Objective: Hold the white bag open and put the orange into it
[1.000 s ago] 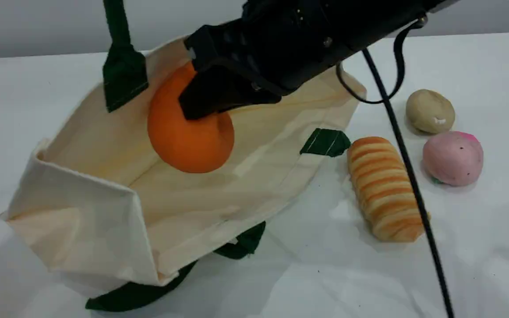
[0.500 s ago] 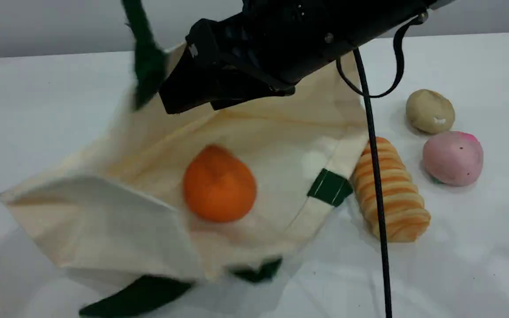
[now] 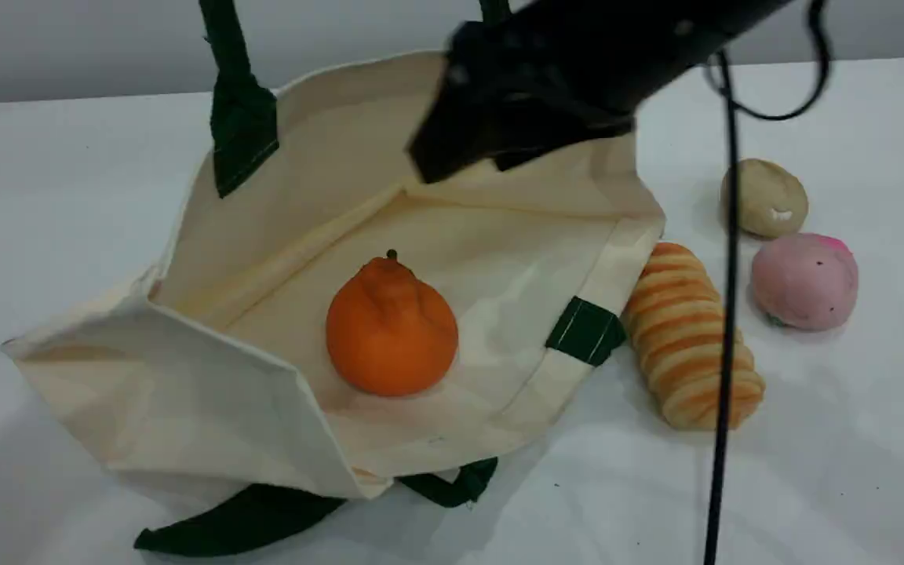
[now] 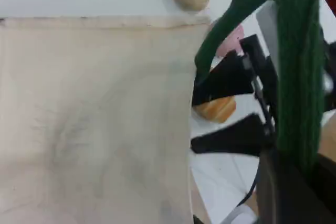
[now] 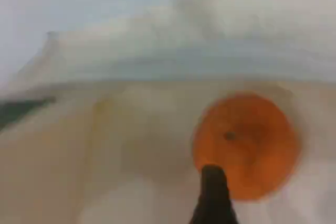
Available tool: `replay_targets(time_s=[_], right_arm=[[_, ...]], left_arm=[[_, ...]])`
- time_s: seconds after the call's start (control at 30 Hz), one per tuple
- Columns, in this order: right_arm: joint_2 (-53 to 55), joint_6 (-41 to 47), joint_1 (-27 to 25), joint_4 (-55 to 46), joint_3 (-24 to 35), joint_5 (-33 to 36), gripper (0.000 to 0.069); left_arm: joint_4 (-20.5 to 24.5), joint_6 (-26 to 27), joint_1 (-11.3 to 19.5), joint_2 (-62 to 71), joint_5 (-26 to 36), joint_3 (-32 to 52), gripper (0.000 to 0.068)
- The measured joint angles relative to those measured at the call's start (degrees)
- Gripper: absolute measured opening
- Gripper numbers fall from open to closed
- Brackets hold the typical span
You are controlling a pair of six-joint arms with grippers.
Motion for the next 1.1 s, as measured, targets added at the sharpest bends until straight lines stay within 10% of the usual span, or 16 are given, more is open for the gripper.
replay_targets(time_s=[0.63, 1.1], right_arm=[[-14.19, 8.02, -21.72, -5.85, 0.06, 6.25, 0.0139], [-24.26, 15.9, -21.72, -13.44, 0.06, 8.39, 0.011]], left_arm=[[2.16, 0.12, 0.0, 0.18, -1.49, 0.11, 0.0098], [7.42, 0.28, 0.0, -0.59, 1.46, 0.11, 0.0492]])
